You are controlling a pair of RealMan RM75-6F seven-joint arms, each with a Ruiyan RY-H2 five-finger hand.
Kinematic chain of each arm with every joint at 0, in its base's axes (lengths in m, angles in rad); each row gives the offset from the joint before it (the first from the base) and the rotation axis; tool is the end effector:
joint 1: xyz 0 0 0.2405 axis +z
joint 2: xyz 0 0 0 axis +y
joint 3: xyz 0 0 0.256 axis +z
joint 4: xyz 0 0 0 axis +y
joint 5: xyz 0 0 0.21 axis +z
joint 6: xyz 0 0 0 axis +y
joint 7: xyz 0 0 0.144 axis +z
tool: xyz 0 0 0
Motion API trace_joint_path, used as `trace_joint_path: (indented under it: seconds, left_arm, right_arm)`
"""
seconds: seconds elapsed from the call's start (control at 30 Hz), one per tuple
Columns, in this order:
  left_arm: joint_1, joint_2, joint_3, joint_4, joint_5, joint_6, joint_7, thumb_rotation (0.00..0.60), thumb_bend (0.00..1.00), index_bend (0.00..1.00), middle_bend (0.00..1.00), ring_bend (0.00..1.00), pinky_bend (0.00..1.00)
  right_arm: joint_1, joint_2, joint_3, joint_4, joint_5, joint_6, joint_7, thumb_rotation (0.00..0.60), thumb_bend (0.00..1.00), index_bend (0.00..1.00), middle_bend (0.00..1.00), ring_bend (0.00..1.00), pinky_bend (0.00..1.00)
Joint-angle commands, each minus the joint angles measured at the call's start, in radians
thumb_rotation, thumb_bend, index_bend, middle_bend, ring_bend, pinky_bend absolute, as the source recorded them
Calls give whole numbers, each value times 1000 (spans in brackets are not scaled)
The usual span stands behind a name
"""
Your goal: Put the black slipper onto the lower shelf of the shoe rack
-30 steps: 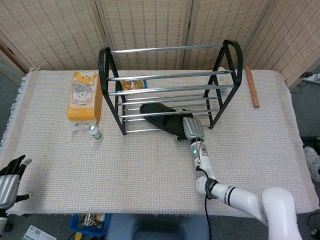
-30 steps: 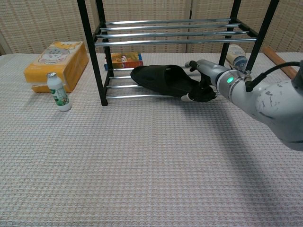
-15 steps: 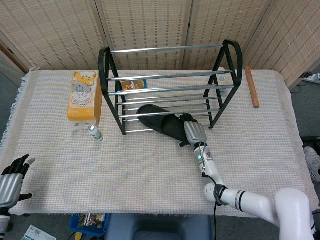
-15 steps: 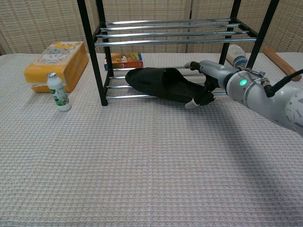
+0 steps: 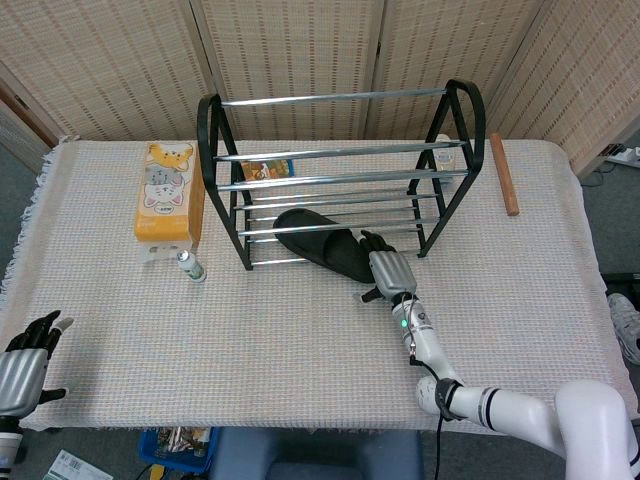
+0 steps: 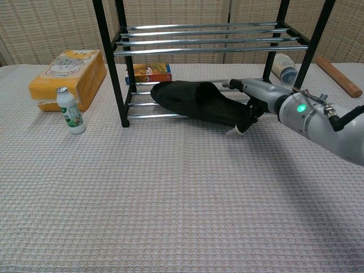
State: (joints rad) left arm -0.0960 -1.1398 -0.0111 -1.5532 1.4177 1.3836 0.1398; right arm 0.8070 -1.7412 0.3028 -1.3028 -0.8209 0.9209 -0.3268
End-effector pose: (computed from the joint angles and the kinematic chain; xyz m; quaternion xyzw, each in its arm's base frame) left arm -0.3388 0.1757 0.1449 -0.6292 -0.3881 -0.2838 0.6108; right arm -0.1376 -0.3740 -0.0544 0.6489 -0.5080 0.3768 0.4229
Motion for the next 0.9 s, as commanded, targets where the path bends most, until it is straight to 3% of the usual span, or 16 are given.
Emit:
trace_joint_path:
  seconds: [0.03,0.6,0.9]
  left_arm:
    - [1,3,-2,0,-5,1,2,600,175,162,85,110,249]
    - [14,8,3,0,-9,11,-6,600,176,162,85,110,250]
    - [24,8,8,8,-12,14,-18,600,175,162,85,110,250]
  right_arm:
    - [-7,-2,-11,-12,-25,3,19,600,0,0,0,0,166]
    - [16,-71,-10,-24,-140,8,96,600,0,0,0,0,167]
    - [-18,-22,-56,-73,-267,96,80,600,0,0,0,0,167]
